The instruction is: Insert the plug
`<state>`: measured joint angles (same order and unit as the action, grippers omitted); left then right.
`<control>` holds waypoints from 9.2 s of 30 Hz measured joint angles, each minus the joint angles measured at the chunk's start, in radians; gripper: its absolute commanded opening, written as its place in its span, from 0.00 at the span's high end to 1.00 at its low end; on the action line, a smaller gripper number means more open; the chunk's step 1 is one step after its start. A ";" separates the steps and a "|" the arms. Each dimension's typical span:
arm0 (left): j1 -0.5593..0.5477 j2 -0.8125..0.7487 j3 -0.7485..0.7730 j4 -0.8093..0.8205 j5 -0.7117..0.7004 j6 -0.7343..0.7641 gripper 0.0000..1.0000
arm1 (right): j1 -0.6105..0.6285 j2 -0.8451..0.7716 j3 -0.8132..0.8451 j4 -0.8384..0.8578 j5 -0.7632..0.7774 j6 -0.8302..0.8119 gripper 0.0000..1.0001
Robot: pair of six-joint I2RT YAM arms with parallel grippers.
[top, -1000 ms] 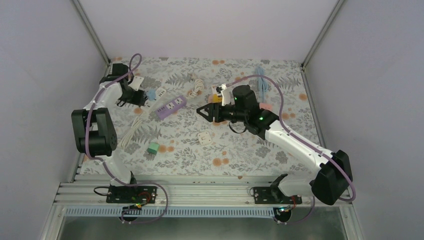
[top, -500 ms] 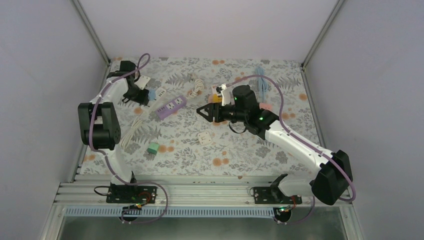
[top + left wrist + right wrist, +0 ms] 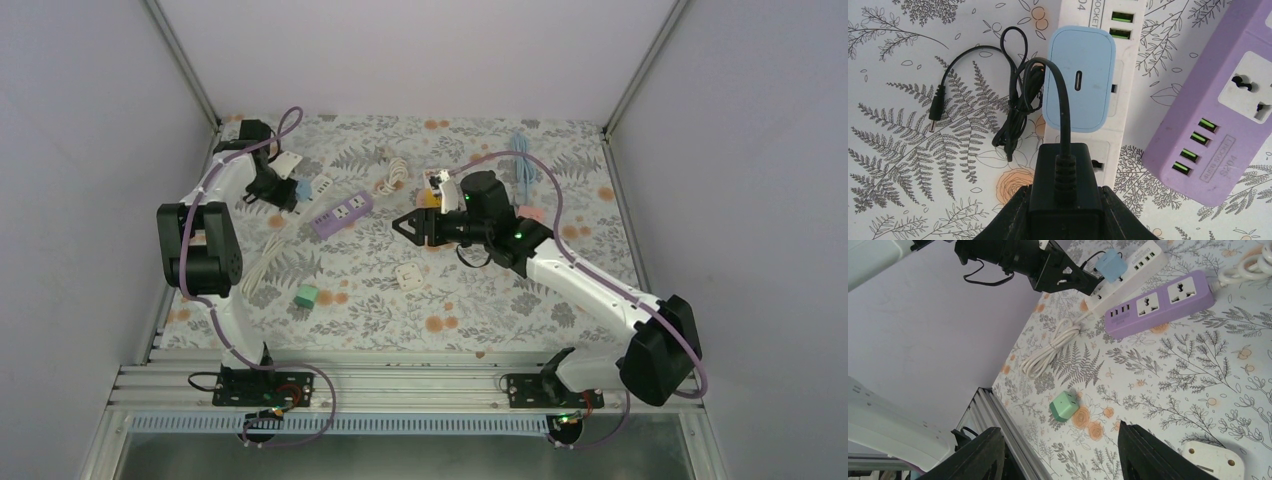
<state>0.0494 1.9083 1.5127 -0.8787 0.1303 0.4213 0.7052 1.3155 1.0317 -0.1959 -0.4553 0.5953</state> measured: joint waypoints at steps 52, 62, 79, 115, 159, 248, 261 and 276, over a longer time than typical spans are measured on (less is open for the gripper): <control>-0.011 0.017 0.052 -0.066 -0.006 0.110 0.87 | 0.000 0.101 0.033 0.008 -0.080 0.027 0.43; -0.011 0.019 0.039 -0.066 -0.027 0.109 0.87 | 0.000 0.101 0.035 0.008 -0.081 0.027 0.43; -0.020 0.072 0.072 -0.069 -0.044 0.118 0.87 | 0.000 0.113 0.035 0.008 -0.082 0.027 0.43; -0.027 0.163 0.160 -0.127 -0.092 0.043 0.29 | 0.000 0.133 0.047 0.008 -0.082 0.027 0.43; -0.028 -1.166 -0.757 0.514 0.339 -0.598 0.00 | 0.145 0.384 -0.014 -0.264 0.442 -0.212 0.21; -0.356 -0.769 -0.885 0.932 0.723 -1.049 0.56 | 0.249 0.167 0.032 0.026 0.430 -0.349 0.42; -0.366 -0.730 -0.848 0.909 0.705 -1.081 0.98 | 0.249 0.185 0.022 0.044 0.439 -0.367 0.20; -0.369 -0.776 -0.766 0.868 0.733 -0.849 0.98 | -0.050 -0.032 -0.093 0.175 -0.100 -0.279 0.11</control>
<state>-0.3191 1.1320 0.7464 -0.0105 0.8631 -0.4278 0.6552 1.2831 0.9382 -0.0204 -0.5549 0.3164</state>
